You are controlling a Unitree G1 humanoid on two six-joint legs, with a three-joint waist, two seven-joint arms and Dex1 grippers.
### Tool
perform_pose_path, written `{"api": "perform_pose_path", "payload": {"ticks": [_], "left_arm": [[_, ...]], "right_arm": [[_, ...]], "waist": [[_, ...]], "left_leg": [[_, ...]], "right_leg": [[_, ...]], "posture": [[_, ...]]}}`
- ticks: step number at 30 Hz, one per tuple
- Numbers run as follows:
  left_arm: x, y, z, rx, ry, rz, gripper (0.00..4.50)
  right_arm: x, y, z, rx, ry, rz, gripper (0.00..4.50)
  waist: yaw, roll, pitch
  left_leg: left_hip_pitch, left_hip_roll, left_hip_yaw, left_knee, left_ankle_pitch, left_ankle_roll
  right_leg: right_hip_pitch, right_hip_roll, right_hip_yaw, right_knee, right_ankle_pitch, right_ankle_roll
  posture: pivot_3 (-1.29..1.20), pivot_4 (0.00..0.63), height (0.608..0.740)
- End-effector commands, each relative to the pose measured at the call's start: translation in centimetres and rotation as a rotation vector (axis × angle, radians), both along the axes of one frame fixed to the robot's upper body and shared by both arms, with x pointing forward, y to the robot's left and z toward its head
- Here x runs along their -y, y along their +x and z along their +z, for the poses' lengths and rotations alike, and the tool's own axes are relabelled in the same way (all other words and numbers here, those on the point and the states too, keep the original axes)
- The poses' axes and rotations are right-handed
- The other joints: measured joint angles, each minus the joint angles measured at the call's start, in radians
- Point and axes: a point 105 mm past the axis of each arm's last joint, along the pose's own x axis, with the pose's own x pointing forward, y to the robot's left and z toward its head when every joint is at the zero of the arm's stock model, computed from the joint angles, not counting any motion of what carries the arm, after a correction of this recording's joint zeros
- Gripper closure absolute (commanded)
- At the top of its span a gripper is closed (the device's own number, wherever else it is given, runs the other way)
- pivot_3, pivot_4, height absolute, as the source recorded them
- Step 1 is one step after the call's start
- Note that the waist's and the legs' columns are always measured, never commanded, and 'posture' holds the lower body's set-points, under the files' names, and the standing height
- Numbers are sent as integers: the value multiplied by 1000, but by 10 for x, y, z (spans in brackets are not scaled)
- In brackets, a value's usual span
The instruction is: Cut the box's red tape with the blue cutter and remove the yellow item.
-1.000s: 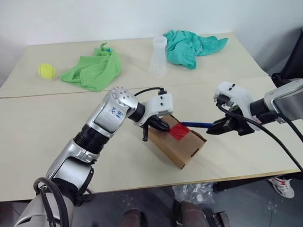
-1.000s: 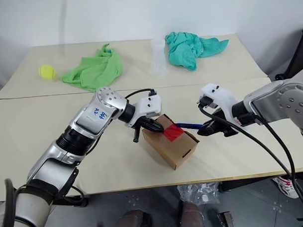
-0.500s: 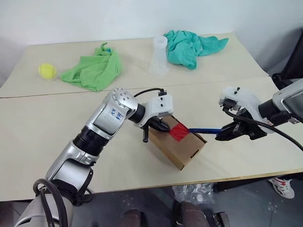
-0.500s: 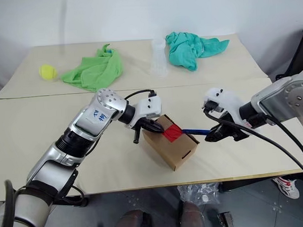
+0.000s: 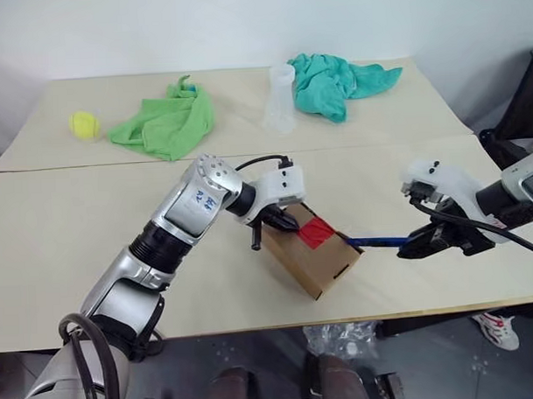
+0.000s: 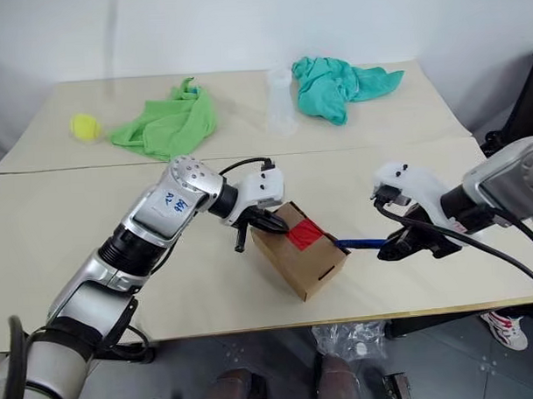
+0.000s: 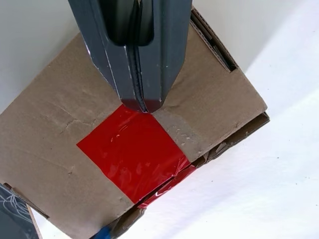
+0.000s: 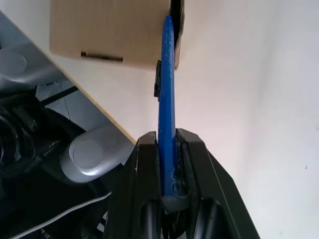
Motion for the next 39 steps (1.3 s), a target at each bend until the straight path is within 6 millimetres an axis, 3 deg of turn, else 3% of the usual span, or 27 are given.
{"api": "perform_pose_path", "payload": {"ticks": [1,6,11,18,22,30,31,39], "left_arm": [[-21,10,-51,-106,138,117,4500],[-14,16,-50,-95,133,104,4500],[-8,19,-49,-84,128,87,4500],[0,26,-45,-62,110,80,4500],[5,28,-41,-44,99,66,4500],[8,31,-37,-31,86,65,4500],[8,31,-37,-31,84,65,4500],[10,34,-26,-26,40,68,4500]], "right_arm": [[-1,-9,21,55,45,18,4343],[14,-6,52,209,106,-81,4343],[40,13,57,421,114,-237,4343],[60,25,-5,616,169,-341,4343],[94,34,-60,717,140,-479,4343],[120,26,-109,738,151,-587,4343],[121,26,-111,732,150,-603,3604],[124,25,-71,862,127,-555,931]], "waist": [[7,0,0],[24,0,0],[29,-2,-1],[51,-1,-2],[51,1,-2],[46,3,-2],[46,3,-2],[47,4,-1]], "left_leg": [[0,0,0,1,0,0],[0,0,0,2,0,1],[0,-1,0,2,0,2],[1,-1,-2,3,2,4],[1,-6,-1,2,4,8],[3,-8,0,2,5,13],[3,-8,-1,2,5,14],[2,-7,-2,2,4,16]], "right_leg": [[0,0,1,0,0,0],[1,-1,6,-1,0,0],[3,-2,6,-6,4,1],[10,-1,5,-14,12,4],[11,1,4,-15,13,6],[13,0,0,-16,13,7],[13,0,2,-16,13,7],[13,-2,9,-17,13,6]], "posture": [[0,150,740],[0,150,740],[0,150,740],[0,150,740],[0,150,740],[0,150,740],[0,150,740],[0,150,740]]}}
